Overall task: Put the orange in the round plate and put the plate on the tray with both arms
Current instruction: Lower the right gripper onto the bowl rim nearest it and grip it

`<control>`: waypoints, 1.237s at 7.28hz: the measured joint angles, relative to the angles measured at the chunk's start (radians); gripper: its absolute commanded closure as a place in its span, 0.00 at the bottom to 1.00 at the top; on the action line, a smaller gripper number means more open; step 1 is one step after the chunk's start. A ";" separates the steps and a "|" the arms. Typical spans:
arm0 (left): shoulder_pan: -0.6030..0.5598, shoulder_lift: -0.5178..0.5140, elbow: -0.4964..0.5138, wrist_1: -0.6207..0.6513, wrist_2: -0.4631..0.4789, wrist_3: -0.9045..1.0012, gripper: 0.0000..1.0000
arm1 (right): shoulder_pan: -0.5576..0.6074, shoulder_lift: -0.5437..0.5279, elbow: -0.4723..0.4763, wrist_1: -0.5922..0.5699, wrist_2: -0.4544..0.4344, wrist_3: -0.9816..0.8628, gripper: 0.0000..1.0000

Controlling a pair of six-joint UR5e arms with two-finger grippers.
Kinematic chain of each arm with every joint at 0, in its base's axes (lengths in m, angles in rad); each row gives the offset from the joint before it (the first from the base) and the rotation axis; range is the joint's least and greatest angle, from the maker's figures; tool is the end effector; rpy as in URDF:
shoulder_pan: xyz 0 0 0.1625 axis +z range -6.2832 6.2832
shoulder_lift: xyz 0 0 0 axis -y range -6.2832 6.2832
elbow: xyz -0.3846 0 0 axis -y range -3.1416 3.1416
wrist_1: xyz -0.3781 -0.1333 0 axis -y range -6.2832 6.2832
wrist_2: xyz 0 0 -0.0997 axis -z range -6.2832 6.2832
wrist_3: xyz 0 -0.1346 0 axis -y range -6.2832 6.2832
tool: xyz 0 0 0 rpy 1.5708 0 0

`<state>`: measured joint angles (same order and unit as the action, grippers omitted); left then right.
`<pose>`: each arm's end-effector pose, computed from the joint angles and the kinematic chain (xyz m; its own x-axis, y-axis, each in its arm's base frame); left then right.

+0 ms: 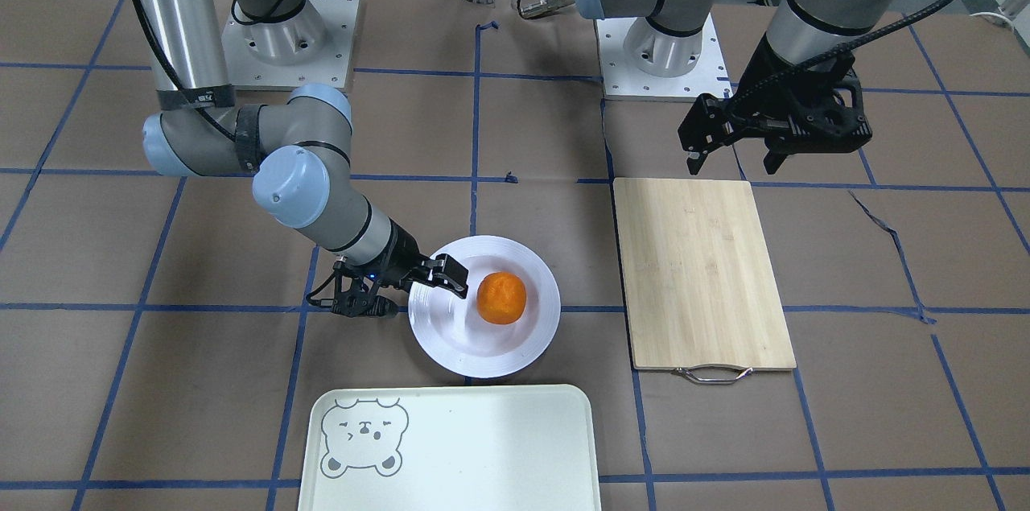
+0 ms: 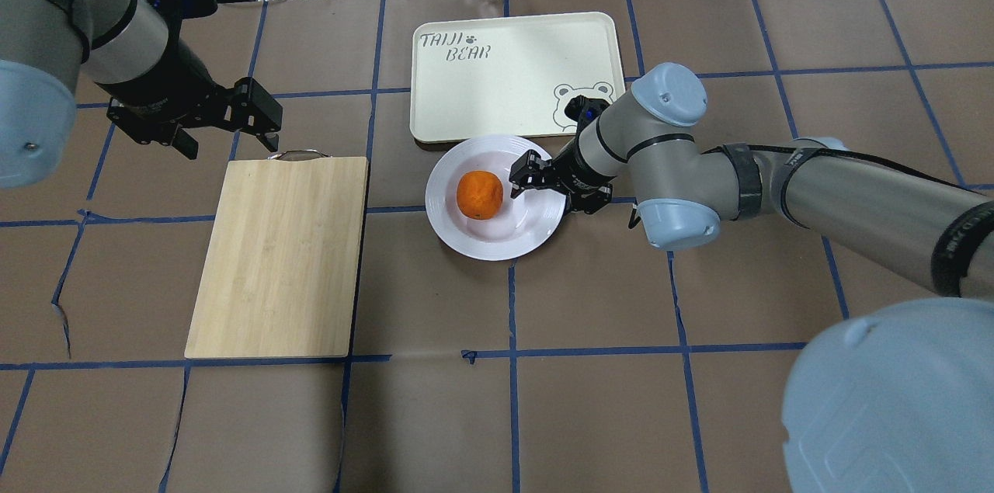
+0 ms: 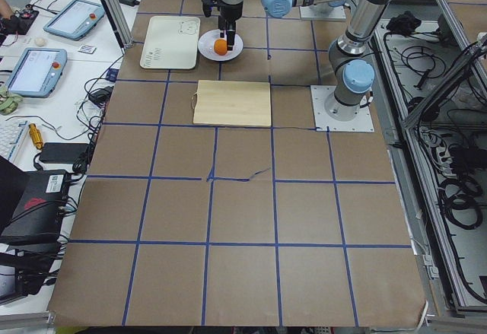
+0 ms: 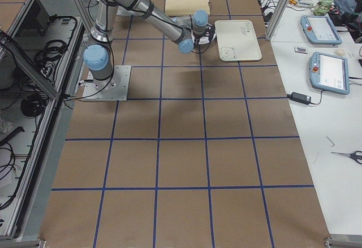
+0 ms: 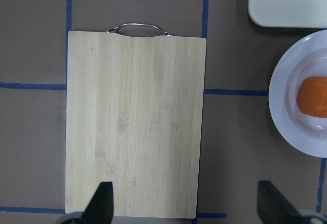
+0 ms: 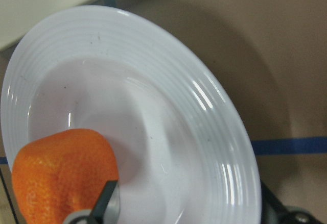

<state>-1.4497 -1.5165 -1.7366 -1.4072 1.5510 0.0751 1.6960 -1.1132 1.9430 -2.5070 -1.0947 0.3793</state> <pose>-0.0792 -0.4745 0.3753 -0.9989 -0.0450 0.0158 -0.0458 0.9975 -0.0534 0.2605 -0.5084 0.1202 -0.8595 0.2173 -0.4627 0.2089 0.9754 0.0701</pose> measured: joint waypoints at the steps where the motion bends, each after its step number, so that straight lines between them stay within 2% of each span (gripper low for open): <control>1: 0.000 0.000 -0.003 0.000 -0.001 0.000 0.00 | 0.000 0.000 -0.001 0.000 -0.002 0.002 0.22; 4: 0.003 -0.004 -0.007 -0.001 0.001 0.000 0.00 | 0.001 0.003 0.000 0.002 -0.005 0.010 0.23; 5: 0.003 -0.005 -0.007 -0.001 0.001 0.000 0.00 | 0.001 0.004 -0.001 0.002 -0.012 0.012 0.30; 6: 0.004 -0.005 -0.007 -0.001 0.001 0.000 0.00 | 0.001 0.006 -0.003 0.003 -0.020 0.017 0.43; 7: 0.006 -0.003 -0.007 -0.001 0.002 0.000 0.00 | 0.001 0.008 -0.004 0.004 -0.024 0.022 0.51; 8: 0.008 0.000 -0.006 -0.001 0.003 0.000 0.00 | 0.001 0.008 -0.004 0.005 -0.026 0.024 0.56; 9: 0.010 0.002 -0.006 -0.004 0.004 0.000 0.00 | 0.001 0.008 -0.004 0.005 -0.027 0.026 0.68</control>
<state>-1.4399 -1.5147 -1.7426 -1.4111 1.5554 0.0752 1.6966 -1.1049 1.9390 -2.5022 -1.1216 0.4053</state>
